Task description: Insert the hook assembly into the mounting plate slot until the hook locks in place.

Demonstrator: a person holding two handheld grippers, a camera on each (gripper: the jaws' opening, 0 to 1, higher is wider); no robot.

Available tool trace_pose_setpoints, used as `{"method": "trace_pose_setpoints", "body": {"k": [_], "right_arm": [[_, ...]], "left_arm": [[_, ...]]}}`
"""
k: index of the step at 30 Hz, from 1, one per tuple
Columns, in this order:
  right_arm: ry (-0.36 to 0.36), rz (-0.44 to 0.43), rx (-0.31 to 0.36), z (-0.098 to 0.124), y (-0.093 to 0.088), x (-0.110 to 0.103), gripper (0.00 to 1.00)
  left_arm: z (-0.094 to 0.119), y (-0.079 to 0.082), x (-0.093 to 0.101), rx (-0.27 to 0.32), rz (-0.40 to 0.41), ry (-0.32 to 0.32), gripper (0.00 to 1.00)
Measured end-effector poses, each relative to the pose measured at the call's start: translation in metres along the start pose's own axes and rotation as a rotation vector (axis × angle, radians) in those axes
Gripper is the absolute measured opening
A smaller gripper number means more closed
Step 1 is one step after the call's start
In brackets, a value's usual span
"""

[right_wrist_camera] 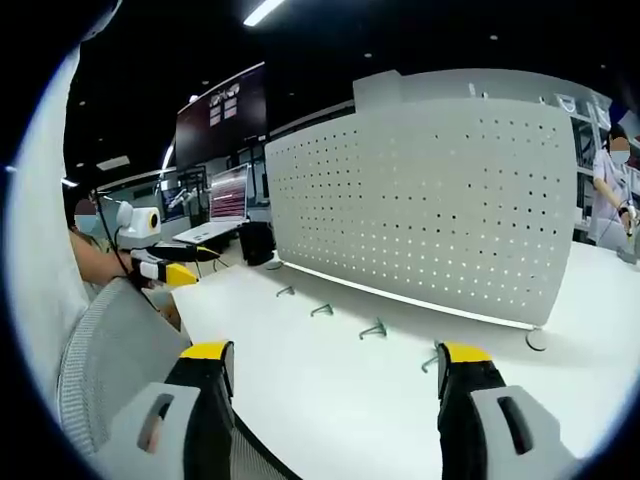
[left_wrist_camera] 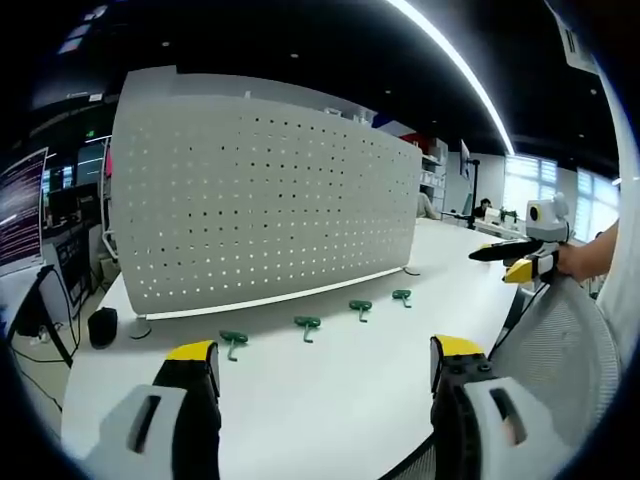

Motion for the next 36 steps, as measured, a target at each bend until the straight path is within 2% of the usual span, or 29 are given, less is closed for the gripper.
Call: {"method": "trace_pose_setpoints", "body": {"k": [36], "right_arm": [[0.029, -0.003, -0.024, -0.0056, -0.0049, 0.001, 0.77]], "left_arm": [[-0.0007, -0.005, -0.0021, -0.022, 0.021, -0.012, 0.88]]}}
Point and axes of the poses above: the point that each gripper's makers call its tool centre point, and the gripper's own axes: z roughly backward along the fingers, x roughly to its right, y roughly out of its top, the point moved 5 cm from there along z, roughly backward along the fingers
